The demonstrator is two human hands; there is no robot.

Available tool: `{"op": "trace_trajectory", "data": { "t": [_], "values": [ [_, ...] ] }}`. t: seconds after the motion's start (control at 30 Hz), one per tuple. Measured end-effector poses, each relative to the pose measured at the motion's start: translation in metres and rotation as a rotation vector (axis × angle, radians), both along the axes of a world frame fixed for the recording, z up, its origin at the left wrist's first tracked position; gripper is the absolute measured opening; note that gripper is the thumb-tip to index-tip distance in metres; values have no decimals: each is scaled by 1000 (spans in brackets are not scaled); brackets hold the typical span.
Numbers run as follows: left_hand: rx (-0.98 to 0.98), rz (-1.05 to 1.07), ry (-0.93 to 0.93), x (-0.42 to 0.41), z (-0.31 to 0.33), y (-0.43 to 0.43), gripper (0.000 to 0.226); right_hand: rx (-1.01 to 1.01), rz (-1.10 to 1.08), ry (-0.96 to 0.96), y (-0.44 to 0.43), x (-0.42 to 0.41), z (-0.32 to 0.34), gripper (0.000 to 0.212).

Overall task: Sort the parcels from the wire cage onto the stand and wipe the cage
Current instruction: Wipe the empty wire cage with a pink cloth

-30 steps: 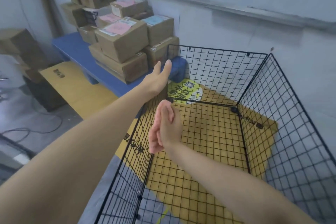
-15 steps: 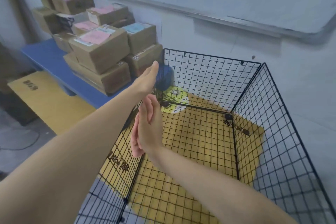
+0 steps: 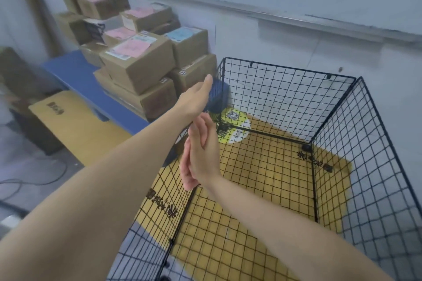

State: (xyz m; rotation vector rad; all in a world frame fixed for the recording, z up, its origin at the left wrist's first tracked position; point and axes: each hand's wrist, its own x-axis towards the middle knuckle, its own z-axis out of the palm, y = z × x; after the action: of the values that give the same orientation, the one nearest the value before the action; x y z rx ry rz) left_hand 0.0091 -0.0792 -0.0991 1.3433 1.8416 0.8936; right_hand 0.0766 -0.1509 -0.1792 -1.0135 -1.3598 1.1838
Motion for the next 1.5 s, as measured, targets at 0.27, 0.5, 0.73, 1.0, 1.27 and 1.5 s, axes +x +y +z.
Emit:
{"op": "trace_trajectory", "data": {
  "t": [0.27, 0.5, 0.73, 1.0, 1.27, 1.5],
  "values": [
    [-104, -217, -29, -10, -2, -39, 72, -83, -28, 173, -18, 5, 16, 16],
    [-214, -227, -115, -8, 23, -85, 102, -39, -36, 155, -40, -2, 28, 21],
    [-212, -127, -158, -3, 13, -97, 84, -35, -73, 47, -58, -18, 6, 38],
    [-99, -126, -107, 0, 5, -93, 75, -20, -119, -52, -67, -16, -25, 12],
    [-109, -129, -86, -2, 5, -94, 76, -189, -99, -223, -67, -18, -66, 39],
    [-116, -124, -89, -3, 5, -92, 78, -510, -71, -306, -73, -14, -98, 39]
  ]
}}
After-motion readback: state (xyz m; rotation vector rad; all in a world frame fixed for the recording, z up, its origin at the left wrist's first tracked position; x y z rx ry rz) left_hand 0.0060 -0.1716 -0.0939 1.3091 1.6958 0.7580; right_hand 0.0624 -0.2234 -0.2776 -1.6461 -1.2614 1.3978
